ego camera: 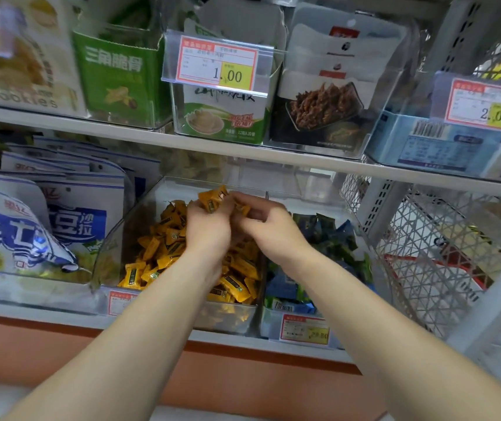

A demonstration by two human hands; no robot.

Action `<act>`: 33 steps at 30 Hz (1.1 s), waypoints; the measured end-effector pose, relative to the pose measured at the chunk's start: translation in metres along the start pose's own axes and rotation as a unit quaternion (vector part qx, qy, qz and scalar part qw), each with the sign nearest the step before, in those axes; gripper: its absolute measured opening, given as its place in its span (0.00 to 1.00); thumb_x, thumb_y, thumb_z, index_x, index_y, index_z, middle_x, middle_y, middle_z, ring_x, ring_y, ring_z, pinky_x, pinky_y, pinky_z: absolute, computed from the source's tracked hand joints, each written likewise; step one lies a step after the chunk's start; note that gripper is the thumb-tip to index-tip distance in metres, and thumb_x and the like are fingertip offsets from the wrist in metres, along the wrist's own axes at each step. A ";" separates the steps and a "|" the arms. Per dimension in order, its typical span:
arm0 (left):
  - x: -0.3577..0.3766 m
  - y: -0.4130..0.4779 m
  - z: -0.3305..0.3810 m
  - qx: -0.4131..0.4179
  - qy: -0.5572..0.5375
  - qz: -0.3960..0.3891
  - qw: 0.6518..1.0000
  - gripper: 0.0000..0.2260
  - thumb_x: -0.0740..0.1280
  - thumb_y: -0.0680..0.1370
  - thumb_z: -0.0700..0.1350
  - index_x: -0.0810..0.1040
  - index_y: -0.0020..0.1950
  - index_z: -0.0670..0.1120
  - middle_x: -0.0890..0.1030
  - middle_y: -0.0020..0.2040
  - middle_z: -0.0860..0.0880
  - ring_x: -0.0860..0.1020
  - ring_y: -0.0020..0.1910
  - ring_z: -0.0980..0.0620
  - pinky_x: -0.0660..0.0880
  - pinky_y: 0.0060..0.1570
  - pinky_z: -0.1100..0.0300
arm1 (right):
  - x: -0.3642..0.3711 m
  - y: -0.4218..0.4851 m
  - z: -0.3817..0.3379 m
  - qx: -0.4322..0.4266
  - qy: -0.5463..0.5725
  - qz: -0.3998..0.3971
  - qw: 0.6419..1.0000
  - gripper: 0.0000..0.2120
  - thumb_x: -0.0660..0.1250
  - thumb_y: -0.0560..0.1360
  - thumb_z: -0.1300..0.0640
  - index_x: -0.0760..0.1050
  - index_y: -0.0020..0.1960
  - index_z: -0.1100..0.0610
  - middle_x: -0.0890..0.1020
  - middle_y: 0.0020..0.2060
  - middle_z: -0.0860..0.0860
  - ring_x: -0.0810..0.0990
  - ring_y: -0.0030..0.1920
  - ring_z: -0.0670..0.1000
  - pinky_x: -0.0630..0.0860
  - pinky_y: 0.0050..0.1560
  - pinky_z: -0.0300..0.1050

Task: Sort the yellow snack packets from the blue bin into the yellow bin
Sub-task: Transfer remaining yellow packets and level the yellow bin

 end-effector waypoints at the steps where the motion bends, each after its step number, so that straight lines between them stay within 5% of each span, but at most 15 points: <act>1: -0.006 0.004 0.005 0.026 0.041 0.013 0.999 0.21 0.72 0.77 0.50 0.72 0.67 0.46 0.83 0.51 0.47 0.84 0.42 0.52 0.81 0.38 0.58 | -0.004 0.002 0.001 0.009 -0.004 -0.039 0.999 0.22 0.67 0.77 0.64 0.74 0.67 0.45 0.83 0.51 0.38 0.81 0.53 0.37 0.76 0.51 0.31; 4: -0.024 0.018 0.017 0.155 0.263 0.018 0.952 0.24 0.74 0.75 0.54 0.71 0.67 0.50 0.81 0.46 0.55 0.80 0.44 0.54 0.77 0.46 0.56 | -0.037 0.012 0.005 0.027 -0.041 -0.008 0.999 0.21 0.66 0.77 0.63 0.73 0.66 0.45 0.84 0.53 0.43 0.82 0.53 0.42 0.78 0.54 0.37; 7: -0.038 0.029 0.017 0.226 0.463 -0.014 0.857 0.27 0.70 0.77 0.57 0.66 0.73 0.53 0.81 0.56 0.50 0.80 0.52 0.46 0.79 0.52 0.49 | -0.072 0.025 0.020 0.048 -0.194 0.087 0.976 0.10 0.67 0.78 0.58 0.78 0.54 0.45 0.84 0.54 0.48 0.82 0.53 0.48 0.77 0.56 0.44; 11: -0.046 0.041 0.008 0.191 0.589 -0.058 0.783 0.34 0.68 0.78 0.59 0.59 0.79 0.50 0.69 0.75 0.45 0.69 0.72 0.43 0.71 0.68 0.44 | -0.077 0.038 0.058 0.112 -0.363 -0.082 0.921 0.13 0.66 0.78 0.53 0.79 0.62 0.51 0.80 0.59 0.48 0.78 0.59 0.50 0.72 0.58 0.43; 15: -0.036 0.028 0.016 0.310 0.556 -0.022 0.771 0.23 0.68 0.77 0.56 0.72 0.71 0.52 0.74 0.69 0.49 0.75 0.64 0.45 0.75 0.57 0.51 | -0.066 0.048 0.070 0.129 -0.431 -0.182 0.874 0.13 0.67 0.78 0.48 0.79 0.59 0.52 0.81 0.52 0.48 0.79 0.51 0.49 0.76 0.51 0.45; 19: -0.013 0.004 0.002 0.304 0.521 -0.124 0.788 0.12 0.68 0.77 0.55 0.79 0.58 0.54 0.82 0.52 0.55 0.79 0.49 0.54 0.78 0.48 0.55 | -0.061 0.056 0.078 0.147 -0.435 -0.212 0.863 0.12 0.67 0.78 0.50 0.78 0.59 0.53 0.79 0.49 0.49 0.77 0.47 0.47 0.70 0.40 0.39; 23: -0.004 -0.009 -0.029 0.254 0.575 -0.196 0.753 0.16 0.65 0.77 0.61 0.77 0.61 0.56 0.81 0.55 0.55 0.78 0.51 0.55 0.78 0.50 0.55 | -0.063 0.059 0.090 0.128 -0.448 -0.141 0.874 0.08 0.71 0.75 0.53 0.81 0.49 0.58 0.81 0.44 0.51 0.77 0.41 0.48 0.69 0.36 0.41; 27: -0.008 -0.005 -0.036 0.266 0.555 -0.187 0.766 0.15 0.64 0.77 0.62 0.79 0.59 0.57 0.80 0.53 0.58 0.75 0.49 0.58 0.71 0.42 0.65 | -0.070 0.055 0.093 0.104 -0.417 -0.058 0.901 0.04 0.75 0.70 0.56 0.83 0.37 0.51 0.82 0.37 0.45 0.78 0.37 0.45 0.67 0.31 0.36; 29: -0.009 -0.002 -0.036 0.266 0.548 -0.192 0.769 0.14 0.65 0.77 0.62 0.79 0.57 0.58 0.79 0.51 0.60 0.75 0.49 0.59 0.69 0.41 0.67 | -0.072 0.055 0.093 0.096 -0.399 -0.036 0.911 0.05 0.75 0.68 0.60 0.83 0.41 0.51 0.83 0.41 0.46 0.79 0.41 0.45 0.68 0.33 0.35; 33: -0.009 -0.001 -0.036 0.271 0.543 -0.195 0.771 0.12 0.64 0.77 0.63 0.79 0.55 0.59 0.76 0.49 0.63 0.74 0.49 0.61 0.66 0.40 0.69 | -0.069 0.057 0.096 0.096 -0.430 -0.144 0.886 0.14 0.72 0.75 0.56 0.81 0.60 0.52 0.83 0.53 0.47 0.76 0.42 0.39 0.68 0.38 0.29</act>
Point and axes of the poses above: each hand's wrist, its own y-axis towards the middle knuckle, its own x-axis out of the palm, z = x × y, the point moved 2 cm from there along y, towards the middle knuckle
